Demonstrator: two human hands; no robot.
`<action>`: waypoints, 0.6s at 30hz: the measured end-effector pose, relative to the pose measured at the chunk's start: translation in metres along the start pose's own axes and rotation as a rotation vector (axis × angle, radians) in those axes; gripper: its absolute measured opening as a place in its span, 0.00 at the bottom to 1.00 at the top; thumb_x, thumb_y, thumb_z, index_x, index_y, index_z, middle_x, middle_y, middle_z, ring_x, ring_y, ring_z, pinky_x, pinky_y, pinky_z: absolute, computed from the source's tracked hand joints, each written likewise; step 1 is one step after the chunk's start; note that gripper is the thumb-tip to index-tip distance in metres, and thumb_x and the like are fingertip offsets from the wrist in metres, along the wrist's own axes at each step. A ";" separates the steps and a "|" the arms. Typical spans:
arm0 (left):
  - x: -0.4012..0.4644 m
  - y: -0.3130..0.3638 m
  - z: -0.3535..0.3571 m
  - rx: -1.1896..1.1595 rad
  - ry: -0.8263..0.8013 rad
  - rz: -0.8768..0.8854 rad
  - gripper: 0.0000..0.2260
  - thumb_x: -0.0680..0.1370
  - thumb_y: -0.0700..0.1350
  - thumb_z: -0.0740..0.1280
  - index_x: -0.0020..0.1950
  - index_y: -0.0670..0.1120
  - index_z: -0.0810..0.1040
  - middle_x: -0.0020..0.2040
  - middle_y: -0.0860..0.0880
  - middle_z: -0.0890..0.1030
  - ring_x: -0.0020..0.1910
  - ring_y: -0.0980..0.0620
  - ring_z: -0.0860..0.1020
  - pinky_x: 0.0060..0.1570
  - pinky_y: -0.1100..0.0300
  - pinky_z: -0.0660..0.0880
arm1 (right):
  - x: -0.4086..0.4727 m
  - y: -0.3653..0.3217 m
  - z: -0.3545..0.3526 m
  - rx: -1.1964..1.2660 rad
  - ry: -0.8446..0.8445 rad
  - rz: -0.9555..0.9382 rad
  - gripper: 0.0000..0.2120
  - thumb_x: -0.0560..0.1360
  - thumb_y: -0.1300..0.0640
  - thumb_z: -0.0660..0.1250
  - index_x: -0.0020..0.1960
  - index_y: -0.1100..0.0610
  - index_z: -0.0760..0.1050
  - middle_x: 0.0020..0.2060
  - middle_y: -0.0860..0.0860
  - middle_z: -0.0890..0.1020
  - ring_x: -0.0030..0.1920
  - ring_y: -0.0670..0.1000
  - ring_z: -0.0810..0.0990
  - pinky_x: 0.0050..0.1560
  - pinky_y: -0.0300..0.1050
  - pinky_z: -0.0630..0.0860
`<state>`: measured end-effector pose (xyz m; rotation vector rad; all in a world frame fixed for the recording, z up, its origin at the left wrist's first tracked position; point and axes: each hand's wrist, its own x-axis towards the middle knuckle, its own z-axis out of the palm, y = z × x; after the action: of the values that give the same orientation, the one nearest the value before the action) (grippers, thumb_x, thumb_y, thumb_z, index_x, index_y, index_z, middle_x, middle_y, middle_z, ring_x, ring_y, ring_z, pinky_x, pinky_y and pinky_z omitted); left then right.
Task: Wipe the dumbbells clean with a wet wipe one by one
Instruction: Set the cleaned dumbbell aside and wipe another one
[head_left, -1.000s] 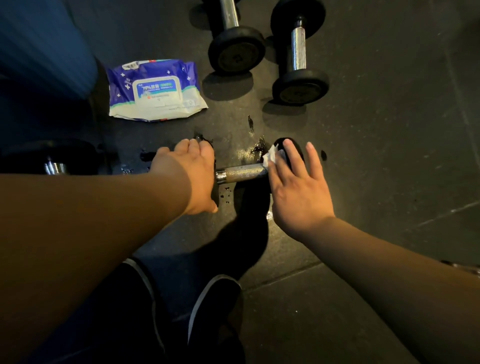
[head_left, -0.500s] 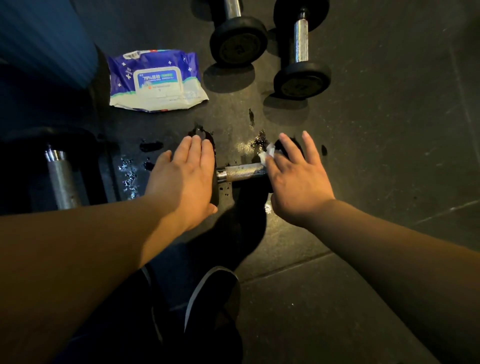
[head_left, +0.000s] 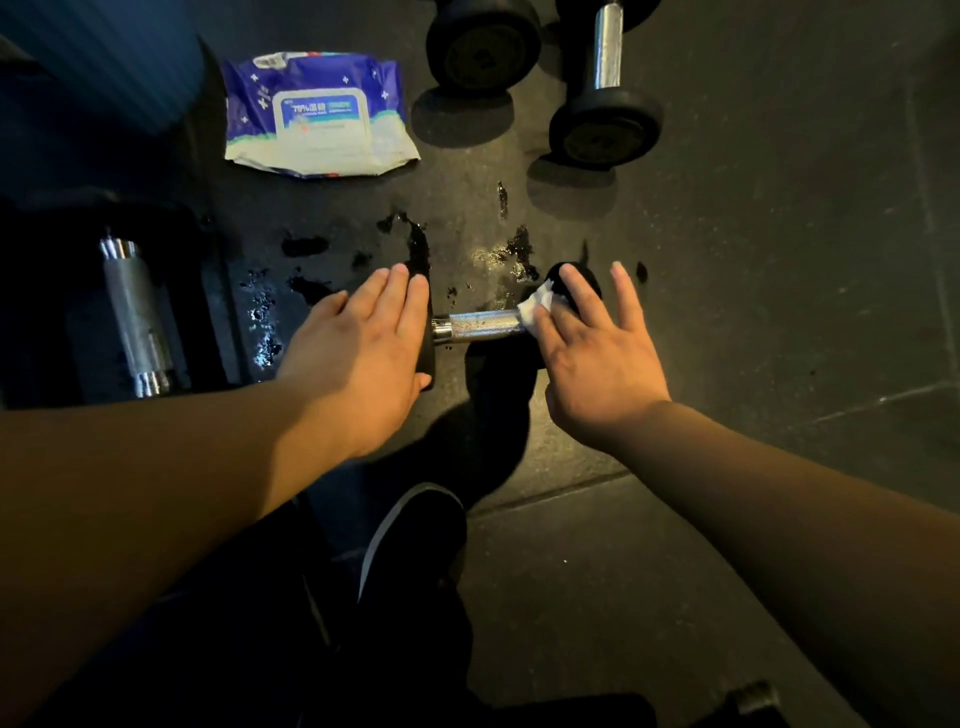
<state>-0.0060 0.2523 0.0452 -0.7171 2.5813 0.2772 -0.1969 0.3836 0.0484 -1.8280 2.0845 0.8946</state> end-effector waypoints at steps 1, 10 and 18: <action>-0.002 0.002 0.000 -0.002 0.000 0.003 0.39 0.81 0.62 0.54 0.80 0.41 0.39 0.81 0.42 0.45 0.80 0.45 0.48 0.76 0.48 0.56 | 0.003 -0.001 0.000 0.008 0.001 0.009 0.37 0.74 0.46 0.43 0.80 0.60 0.55 0.78 0.57 0.63 0.81 0.60 0.42 0.75 0.70 0.37; 0.000 0.003 -0.014 -0.054 0.099 0.072 0.27 0.70 0.58 0.74 0.61 0.49 0.67 0.59 0.48 0.75 0.60 0.45 0.73 0.54 0.48 0.74 | -0.010 -0.010 0.014 0.042 0.014 0.026 0.39 0.72 0.48 0.39 0.79 0.61 0.60 0.76 0.57 0.66 0.81 0.59 0.46 0.75 0.69 0.39; 0.003 0.015 -0.002 -0.068 -0.102 -0.080 0.50 0.72 0.61 0.72 0.80 0.42 0.46 0.80 0.43 0.54 0.78 0.46 0.57 0.70 0.48 0.66 | -0.023 -0.014 0.016 -0.016 -0.035 -0.010 0.40 0.72 0.49 0.34 0.80 0.61 0.56 0.78 0.58 0.64 0.81 0.60 0.43 0.74 0.70 0.38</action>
<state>-0.0166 0.2631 0.0464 -0.8066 2.4513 0.3675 -0.1822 0.4107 0.0438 -1.8157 2.0511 0.9368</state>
